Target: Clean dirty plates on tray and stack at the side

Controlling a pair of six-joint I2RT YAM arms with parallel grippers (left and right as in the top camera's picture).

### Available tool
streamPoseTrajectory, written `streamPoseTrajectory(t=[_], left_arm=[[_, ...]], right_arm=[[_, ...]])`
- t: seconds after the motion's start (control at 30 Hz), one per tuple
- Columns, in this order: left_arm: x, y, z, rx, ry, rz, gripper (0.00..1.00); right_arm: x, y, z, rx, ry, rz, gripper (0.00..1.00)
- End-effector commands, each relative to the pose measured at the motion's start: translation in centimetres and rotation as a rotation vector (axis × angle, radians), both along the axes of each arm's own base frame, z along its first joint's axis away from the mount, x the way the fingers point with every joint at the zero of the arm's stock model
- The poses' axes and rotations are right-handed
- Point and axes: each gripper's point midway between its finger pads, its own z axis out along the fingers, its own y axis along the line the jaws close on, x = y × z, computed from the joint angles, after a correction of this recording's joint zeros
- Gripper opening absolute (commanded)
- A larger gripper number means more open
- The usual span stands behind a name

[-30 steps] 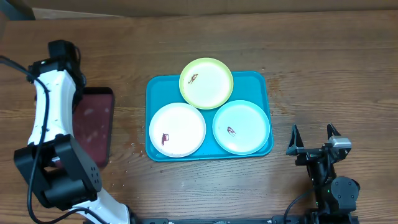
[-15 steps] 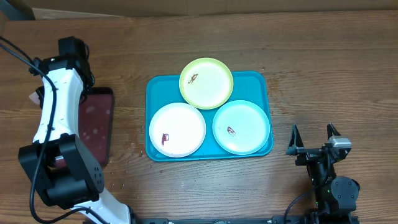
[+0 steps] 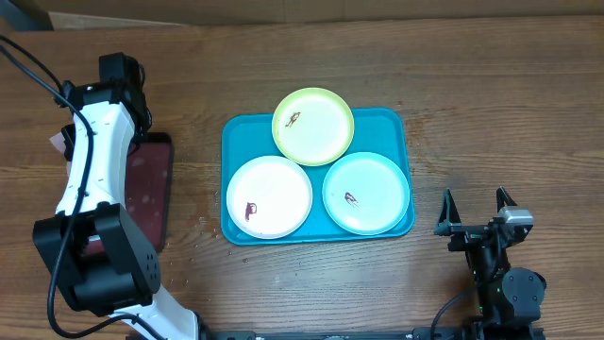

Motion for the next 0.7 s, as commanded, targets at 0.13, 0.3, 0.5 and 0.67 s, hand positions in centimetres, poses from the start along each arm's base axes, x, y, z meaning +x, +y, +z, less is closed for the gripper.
streamPoseTrajectory(t=[0.13,0.3,0.5,0.67], left_arm=[[2.1,-1.3,1.5,-0.124,-0.151,-0.007,0.04],[2.8,-4.1,-4.4,-0.373,-0.268,0.075,0.04],[1.3,-2.7,-5.7,-0.25,-0.182,0.082,0.04],[3.2,-1.3,1.5,-0.161,-0.248,0.029,0.04]], right_arm=[[0.0,0.0,-0.1,-0.003,-0.006,-0.003,1.0],[0.0,0.0,-0.1,-0.003,-0.006,-0.003,1.0],[0.0,0.0,-0.1,-0.003,-0.006,-0.003,1.0],[0.0,0.0,-0.1,-0.003,-0.006,-0.003,1.0]])
